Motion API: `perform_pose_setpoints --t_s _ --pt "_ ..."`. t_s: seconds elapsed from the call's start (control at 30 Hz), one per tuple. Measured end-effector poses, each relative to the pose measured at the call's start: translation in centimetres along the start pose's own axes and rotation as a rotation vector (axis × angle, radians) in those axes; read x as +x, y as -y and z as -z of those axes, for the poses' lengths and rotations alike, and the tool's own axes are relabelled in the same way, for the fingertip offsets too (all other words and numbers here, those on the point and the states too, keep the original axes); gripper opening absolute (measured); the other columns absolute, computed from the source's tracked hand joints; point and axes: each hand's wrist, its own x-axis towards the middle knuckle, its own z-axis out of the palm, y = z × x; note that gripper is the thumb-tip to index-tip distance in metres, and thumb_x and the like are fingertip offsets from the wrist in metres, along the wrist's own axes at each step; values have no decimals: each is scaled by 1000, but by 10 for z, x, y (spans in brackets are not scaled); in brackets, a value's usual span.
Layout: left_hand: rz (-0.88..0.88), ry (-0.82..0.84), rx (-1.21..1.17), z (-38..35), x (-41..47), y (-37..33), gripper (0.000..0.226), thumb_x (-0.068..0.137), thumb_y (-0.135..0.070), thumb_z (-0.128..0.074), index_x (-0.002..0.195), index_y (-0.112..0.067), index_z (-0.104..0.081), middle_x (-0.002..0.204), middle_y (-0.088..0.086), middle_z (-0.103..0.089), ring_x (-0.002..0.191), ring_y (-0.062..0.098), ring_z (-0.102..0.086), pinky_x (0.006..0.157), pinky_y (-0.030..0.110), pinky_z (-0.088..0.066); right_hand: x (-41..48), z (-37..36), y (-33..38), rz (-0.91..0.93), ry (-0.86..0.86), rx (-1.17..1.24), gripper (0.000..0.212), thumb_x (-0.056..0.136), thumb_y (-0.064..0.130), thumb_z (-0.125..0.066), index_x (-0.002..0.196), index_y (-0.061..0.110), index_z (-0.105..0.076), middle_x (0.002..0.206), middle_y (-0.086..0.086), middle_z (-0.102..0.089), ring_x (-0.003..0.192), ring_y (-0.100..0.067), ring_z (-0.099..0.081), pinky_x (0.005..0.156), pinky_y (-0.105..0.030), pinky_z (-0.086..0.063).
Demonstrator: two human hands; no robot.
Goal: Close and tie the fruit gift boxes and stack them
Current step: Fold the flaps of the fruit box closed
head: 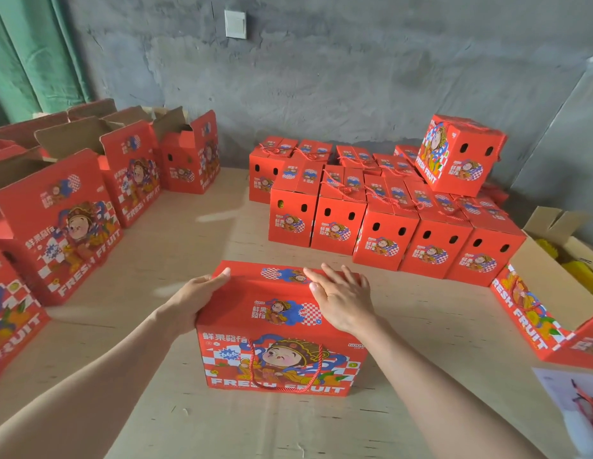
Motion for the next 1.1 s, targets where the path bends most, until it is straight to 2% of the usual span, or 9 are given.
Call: perform_pose_setpoints --t_s 0.3,0.4,0.47,0.57,0.63,0.77,0.83,0.93,1.1 --pt "-42 58 35 8 7 2 41 90 -45 -54 103 -6 -59 86 14 -74 75 28 -72 57 33 -57 1 3 2 -18 -30 13 49 97 60 -13 144 51 -22 159 8 -16 147 -26 -12 116 -51 -1" --pt "27 99 13 10 9 -1 39 91 -44 -54 104 -8 -63 91 15 -73 78 29 -72 60 34 -57 3 0 24 -52 -63 -28 64 92 69 -12 145 37 -29 158 -8 -22 145 -32 -14 115 -54 0" --pt "63 111 11 10 12 -2 41 90 -46 -54 105 -8 -64 95 17 -73 80 31 -72 64 36 -57 3 -7 37 -76 -81 -55 68 93 65 -9 148 27 -23 157 -19 -15 146 -36 -7 114 -58 4" --pt "66 102 -9 11 13 -1 42 89 -45 -56 105 -8 -64 97 18 -72 82 32 -71 65 37 -57 6 -11 47 -27 -54 -11 57 94 65 -11 147 44 -11 161 -8 -2 145 -41 2 109 -65 10" --pt "47 102 0 10 13 -1 42 89 -44 -56 106 -7 -64 97 18 -72 84 32 -71 68 38 -56 8 -11 56 55 -47 2 49 97 60 -19 145 53 -10 161 2 -3 146 -40 0 108 -67 7" --pt "-10 90 29 12 13 -2 44 87 -44 -57 105 -4 -66 96 16 -73 85 29 -71 72 36 -55 10 -11 69 108 -120 29 44 101 46 -33 143 50 -26 158 8 -22 145 -34 -15 110 -65 -3" --pt "-36 101 56 11 10 -1 43 90 -45 -54 102 -5 -66 94 15 -73 83 28 -72 67 34 -56 9 -11 69 100 -135 41 44 101 42 -37 143 49 -29 156 8 -26 144 -34 -18 110 -65 -5" --pt "-118 50 18 8 6 8 43 90 -43 -54 97 -3 -65 88 19 -73 72 28 -71 57 32 -57 8 -12 69 95 -144 37 45 100 40 -41 142 49 -30 156 7 -28 143 -35 -20 111 -63 -7" --pt "-169 -76 -111 5 5 16 31 85 -35 -64 84 -5 -63 76 16 -72 61 26 -69 52 32 -56 9 -15 62 126 -112 46 45 101 44 -30 144 50 -21 159 9 -18 146 -28 -14 112 -57 -4"
